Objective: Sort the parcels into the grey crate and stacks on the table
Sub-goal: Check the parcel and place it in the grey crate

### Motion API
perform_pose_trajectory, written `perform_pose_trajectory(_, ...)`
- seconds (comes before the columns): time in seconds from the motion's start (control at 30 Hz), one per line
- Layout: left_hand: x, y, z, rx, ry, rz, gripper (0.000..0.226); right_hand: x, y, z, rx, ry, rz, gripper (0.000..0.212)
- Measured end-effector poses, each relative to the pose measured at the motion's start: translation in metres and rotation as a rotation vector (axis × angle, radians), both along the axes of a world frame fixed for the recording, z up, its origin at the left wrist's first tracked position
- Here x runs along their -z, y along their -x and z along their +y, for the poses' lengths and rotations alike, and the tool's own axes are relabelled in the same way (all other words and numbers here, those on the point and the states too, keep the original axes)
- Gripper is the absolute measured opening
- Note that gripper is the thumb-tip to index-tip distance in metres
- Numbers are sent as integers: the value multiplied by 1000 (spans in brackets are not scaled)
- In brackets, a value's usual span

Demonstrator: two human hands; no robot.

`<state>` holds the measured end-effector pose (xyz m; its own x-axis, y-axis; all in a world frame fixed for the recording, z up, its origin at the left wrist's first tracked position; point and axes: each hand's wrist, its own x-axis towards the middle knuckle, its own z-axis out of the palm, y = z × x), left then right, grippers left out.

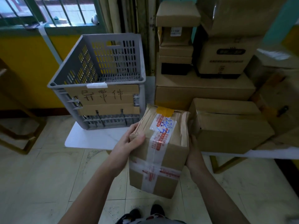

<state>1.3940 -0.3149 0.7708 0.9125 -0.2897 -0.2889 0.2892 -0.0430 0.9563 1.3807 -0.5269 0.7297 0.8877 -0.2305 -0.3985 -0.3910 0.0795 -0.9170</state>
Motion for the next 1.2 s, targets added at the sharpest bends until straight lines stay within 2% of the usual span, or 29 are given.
perform_pose_trajectory(0.03,-1,0,-1,9,0,0,111,-4,-1,-1,-12,-1,-11,28)
perform_pose_trajectory(0.1,-4,0,-3,3,-34,-22,108,-9,-3,-2,-58,3,-1,53)
perform_pose_trajectory(0.2,-9,1,-9,-49,-65,-44,79,-15,-3,-2,-85,-18,14,78)
perform_pose_trajectory(0.27,-12,2,-13,-93,-77,-38,62,-20,-1,-1,-86,-48,11,71)
perform_pose_trajectory(0.33,-13,1,-16,-168,-140,-30,58,-22,3,0,-93,-64,-36,58)
perform_pose_trajectory(0.37,-11,0,-17,-220,-192,-32,58,-23,7,1,-104,-71,-73,58)
perform_pose_trajectory(0.43,-8,-4,-16,-307,-271,-40,58,-21,12,1,-151,-78,-140,72)
perform_pose_trajectory(0.47,-7,-6,-14,-325,-274,-43,57,-21,14,1,-179,-81,-157,70)
perform_pose_trajectory(0.57,-7,-6,-9,-257,-191,-55,63,-21,15,2,-191,-26,-207,41)
perform_pose_trajectory(0.73,3,-6,-5,-95,-151,-88,74,-20,8,-3,-67,64,-250,25)
perform_pose_trajectory(0.87,5,-9,-7,-46,-159,-101,86,-20,5,-5,-51,74,-255,35)
perform_pose_trajectory(1.1,5,-12,-13,-107,-206,-69,85,-21,0,-9,-13,13,-250,68)
perform_pose_trajectory(1.2,2,-14,-13,-158,-125,-7,76,-24,-2,-14,-20,-110,-263,60)
